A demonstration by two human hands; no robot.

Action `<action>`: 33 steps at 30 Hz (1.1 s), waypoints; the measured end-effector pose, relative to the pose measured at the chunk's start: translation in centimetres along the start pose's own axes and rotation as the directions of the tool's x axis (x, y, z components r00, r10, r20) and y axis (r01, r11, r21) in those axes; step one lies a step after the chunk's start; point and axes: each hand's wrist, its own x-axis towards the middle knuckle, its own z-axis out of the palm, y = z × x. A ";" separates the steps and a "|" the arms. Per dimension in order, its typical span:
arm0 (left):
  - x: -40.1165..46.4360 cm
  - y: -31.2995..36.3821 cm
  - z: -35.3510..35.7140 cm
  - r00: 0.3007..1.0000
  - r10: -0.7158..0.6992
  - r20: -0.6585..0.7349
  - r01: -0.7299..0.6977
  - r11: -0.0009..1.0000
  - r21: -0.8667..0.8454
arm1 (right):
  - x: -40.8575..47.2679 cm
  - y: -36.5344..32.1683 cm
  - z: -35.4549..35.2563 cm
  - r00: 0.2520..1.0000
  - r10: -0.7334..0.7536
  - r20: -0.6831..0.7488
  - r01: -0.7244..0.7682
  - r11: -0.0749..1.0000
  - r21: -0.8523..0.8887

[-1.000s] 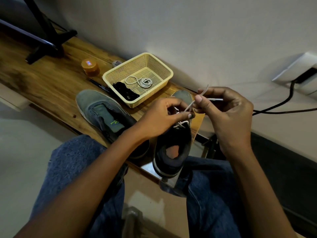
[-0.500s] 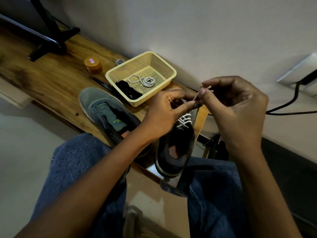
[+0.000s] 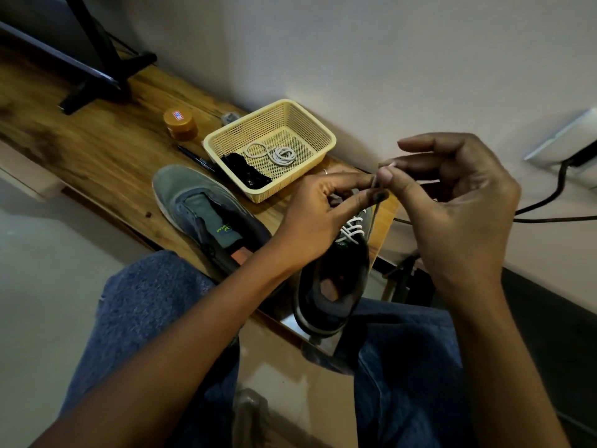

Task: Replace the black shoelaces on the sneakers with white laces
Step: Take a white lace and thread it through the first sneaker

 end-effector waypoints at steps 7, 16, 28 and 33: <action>0.0 -0.2 0.2 0.998 -0.037 -0.042 0.038 0.999 0.016 | 0.1 0.6 -0.4 0.990 0.129 -0.062 -0.118 0.981 0.153; -0.1 -0.1 0.2 0.999 -0.031 -0.042 0.032 0.999 0.014 | -0.3 2.6 -1.0 0.974 0.186 0.126 -0.188 0.982 0.009; -0.5 -0.8 -1.8 0.878 -0.378 0.292 0.119 0.765 0.632 | -0.5 2.3 -1.1 0.979 0.146 0.141 -0.150 0.989 0.016; -0.7 -0.2 -2.3 0.883 -0.395 0.253 0.066 0.639 0.767 | -0.3 5.0 -2.6 0.920 0.391 -0.001 -0.390 0.917 -0.080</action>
